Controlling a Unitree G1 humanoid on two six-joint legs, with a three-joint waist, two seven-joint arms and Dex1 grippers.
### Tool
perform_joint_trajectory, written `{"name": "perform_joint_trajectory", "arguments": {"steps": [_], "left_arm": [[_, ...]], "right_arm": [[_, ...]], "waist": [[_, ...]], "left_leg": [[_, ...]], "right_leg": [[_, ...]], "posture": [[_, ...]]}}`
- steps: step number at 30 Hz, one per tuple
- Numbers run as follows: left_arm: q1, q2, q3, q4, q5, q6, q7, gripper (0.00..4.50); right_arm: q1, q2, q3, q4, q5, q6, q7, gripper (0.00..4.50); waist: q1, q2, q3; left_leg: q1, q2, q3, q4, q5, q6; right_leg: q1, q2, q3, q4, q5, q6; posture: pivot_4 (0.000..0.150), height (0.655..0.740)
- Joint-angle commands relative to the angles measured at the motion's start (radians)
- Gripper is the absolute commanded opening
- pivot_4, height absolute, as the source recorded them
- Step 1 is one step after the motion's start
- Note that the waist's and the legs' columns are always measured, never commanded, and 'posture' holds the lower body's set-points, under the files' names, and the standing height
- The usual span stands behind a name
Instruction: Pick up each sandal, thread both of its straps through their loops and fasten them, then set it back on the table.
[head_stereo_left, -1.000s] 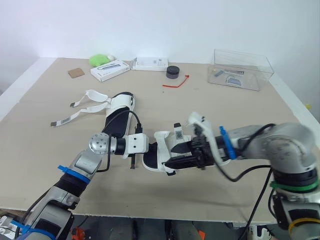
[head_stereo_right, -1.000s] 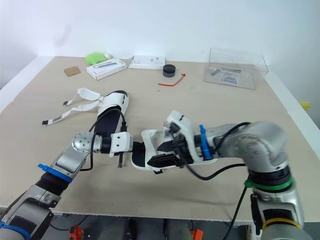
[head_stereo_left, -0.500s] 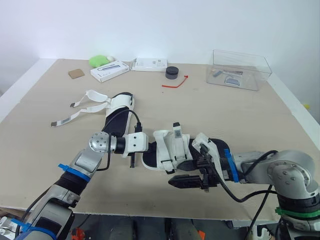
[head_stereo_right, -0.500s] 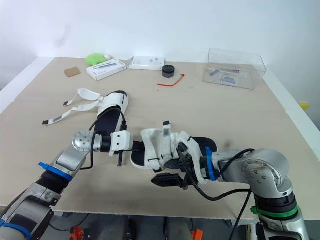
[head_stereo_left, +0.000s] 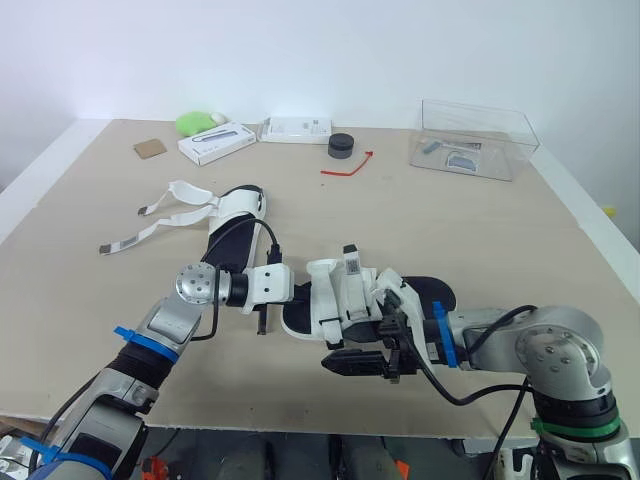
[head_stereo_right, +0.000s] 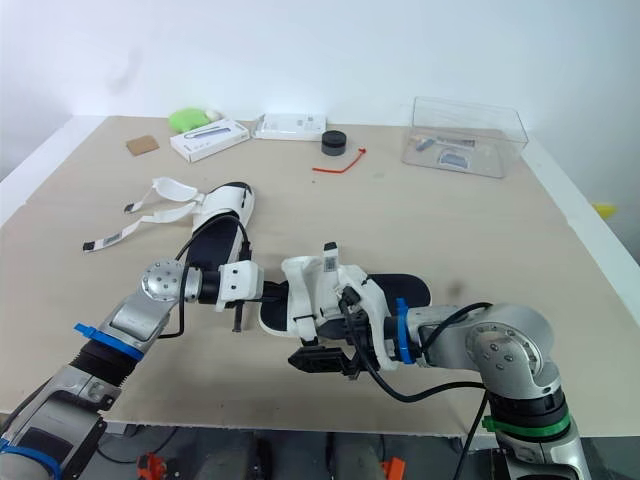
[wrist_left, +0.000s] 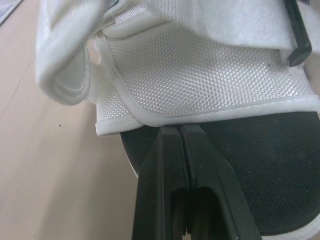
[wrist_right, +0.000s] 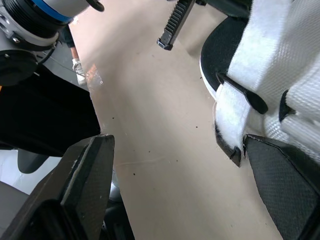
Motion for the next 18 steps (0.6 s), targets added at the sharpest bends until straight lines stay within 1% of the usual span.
{"name": "perform_joint_trajectory", "arguments": {"steps": [1, 3, 4, 5, 6, 7, 10, 11, 15, 18], "left_arm": [[0.014, 0.008, -0.023, 0.025, 0.043, 0.017, -0.005, 0.00], [0.017, 0.008, -0.024, 0.023, 0.043, 0.018, -0.003, 0.00], [0.018, 0.008, -0.023, 0.022, 0.043, 0.019, -0.003, 0.00], [0.018, 0.008, -0.023, 0.021, 0.043, 0.019, -0.002, 0.00], [0.019, 0.008, -0.023, 0.021, 0.043, 0.020, -0.002, 0.00], [0.020, 0.009, -0.023, 0.020, 0.043, 0.020, -0.002, 0.00], [0.024, 0.012, -0.022, 0.017, 0.044, 0.021, -0.002, 0.00], [0.025, 0.013, -0.022, 0.016, 0.044, 0.021, -0.002, 0.00], [0.028, 0.015, -0.022, 0.012, 0.045, 0.022, -0.003, 0.00], [0.024, 0.014, -0.024, 0.018, 0.048, 0.019, -0.001, 0.00]], "right_arm": [[-0.035, 0.021, -0.021, 0.023, -0.008, 0.015, -0.038, 4.21], [-0.043, 0.031, -0.021, 0.035, -0.018, 0.028, -0.056, 3.61], [-0.044, 0.038, -0.023, 0.041, -0.018, 0.040, -0.064, 3.04], [-0.045, 0.042, -0.025, 0.046, -0.018, 0.050, -0.069, 2.63], [-0.046, 0.045, -0.025, 0.049, -0.020, 0.059, -0.073, 2.35], [-0.046, 0.048, -0.026, 0.051, -0.022, 0.067, -0.078, 1.67], [-0.046, 0.045, -0.026, 0.048, -0.029, 0.084, -0.081, 0.29], [-0.046, 0.045, -0.029, 0.048, -0.028, 0.090, -0.080, 0.04], [-0.039, 0.028, -0.042, 0.040, 0.014, 0.113, -0.060, 0.04], [-0.021, -0.055, -0.011, 0.017, 0.105, 0.114, 0.004, 0.04]], "waist": [[0.000, 0.000, 0.000], [0.000, 0.000, 0.000], [0.000, 0.000, 0.000], [0.000, 0.000, 0.000], [0.000, 0.000, 0.000], [0.000, 0.000, 0.000], [0.000, 0.000, 0.000], [0.000, 0.000, 0.000], [0.000, 0.000, 0.000], [0.000, 0.000, 0.000]], "left_leg": [[0.000, 0.000, 0.000, 0.000, 0.000, 0.000], [0.000, 0.000, 0.000, 0.000, 0.000, 0.000], [0.000, 0.000, 0.001, 0.000, 0.000, 0.000], [0.000, 0.000, 0.001, 0.000, 0.000, 0.000], [0.000, 0.000, 0.001, 0.000, 0.000, 0.000], [0.000, 0.000, 0.001, 0.000, 0.000, 0.000], [0.000, 0.000, 0.000, -0.001, 0.000, 0.000], [0.000, 0.000, 0.000, -0.001, 0.000, 0.000], [0.000, 0.000, 0.000, -0.001, 0.000, 0.000], [0.000, 0.000, 0.000, -0.001, 0.000, 0.000]], "right_leg": [[0.000, 0.000, 0.000, 0.000, 0.000, 0.000], [0.000, 0.000, 0.000, 0.000, 0.000, 0.000], [0.000, 0.000, 0.000, 0.000, 0.000, 0.000], [0.000, 0.000, 0.000, 0.000, 0.000, 0.000], [0.000, 0.000, 0.000, 0.000, 0.000, 0.000], [0.000, 0.000, 0.000, 0.000, 0.000, 0.000], [0.000, 0.000, 0.000, 0.000, -0.001, 0.000], [0.000, 0.000, 0.000, 0.000, -0.001, 0.000], [0.000, 0.000, 0.000, 0.000, -0.001, 0.000], [0.000, 0.000, 0.000, 0.000, -0.001, 0.000]], "posture": [[0.150, 0.7400], [0.150, 0.7400], [0.150, 0.7400], [0.150, 0.7400], [0.150, 0.7400], [0.150, 0.7400], [0.150, 0.7400], [0.150, 0.7400], [0.150, 0.7400], [0.150, 0.7400]]}}
